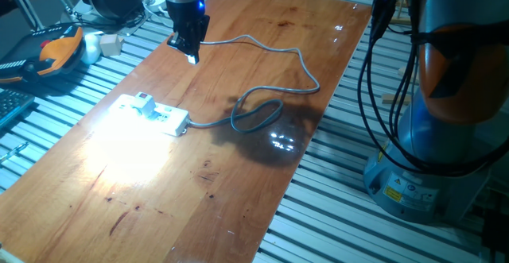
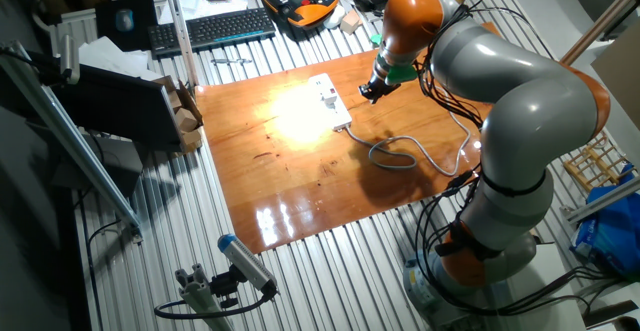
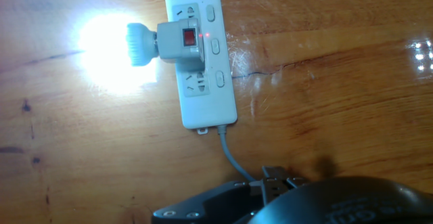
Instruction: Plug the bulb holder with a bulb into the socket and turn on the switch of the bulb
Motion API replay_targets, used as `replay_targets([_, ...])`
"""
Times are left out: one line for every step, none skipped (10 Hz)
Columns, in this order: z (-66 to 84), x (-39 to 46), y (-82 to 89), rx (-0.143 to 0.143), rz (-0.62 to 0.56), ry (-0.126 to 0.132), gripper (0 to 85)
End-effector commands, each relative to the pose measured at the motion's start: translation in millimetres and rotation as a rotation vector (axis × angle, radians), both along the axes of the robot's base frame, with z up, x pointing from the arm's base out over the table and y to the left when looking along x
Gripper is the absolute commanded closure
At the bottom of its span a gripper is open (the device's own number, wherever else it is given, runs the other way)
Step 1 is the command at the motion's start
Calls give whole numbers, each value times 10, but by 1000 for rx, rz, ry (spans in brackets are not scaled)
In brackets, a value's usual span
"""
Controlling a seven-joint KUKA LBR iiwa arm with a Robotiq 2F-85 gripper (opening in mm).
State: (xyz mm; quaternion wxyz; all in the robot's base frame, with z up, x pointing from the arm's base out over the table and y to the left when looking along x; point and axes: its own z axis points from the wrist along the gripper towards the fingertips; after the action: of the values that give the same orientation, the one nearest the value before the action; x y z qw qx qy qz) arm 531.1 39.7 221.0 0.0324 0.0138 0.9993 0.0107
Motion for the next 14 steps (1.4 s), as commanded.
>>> replay_targets([4, 4, 4, 1, 0, 0, 850])
replay_targets([6, 8, 12, -3, 0, -4, 850])
replay_targets([11, 9, 19, -2, 0, -7, 850])
replay_targets([23, 19, 26, -6, 0, -7, 850])
replay_targets([33, 33, 15, -8, 0, -7, 850])
replay_targets([40, 41, 4, -10, 1, -6, 850])
replay_targets([42, 46, -1, -14, 1, -10, 850])
replay_targets([41, 47, -7, -14, 3, -11, 850])
replay_targets([32, 45, -12, -13, 3, -11, 850])
replay_targets([20, 45, -21, -11, 4, -9, 850])
replay_targets([1, 42, -21, -10, 4, -11, 850])
replay_targets([-21, 41, -15, -16, 1, -18, 850])
replay_targets([-28, 32, -21, -13, 1, -20, 850])
replay_targets([-26, 28, -21, -10, 0, -14, 850])
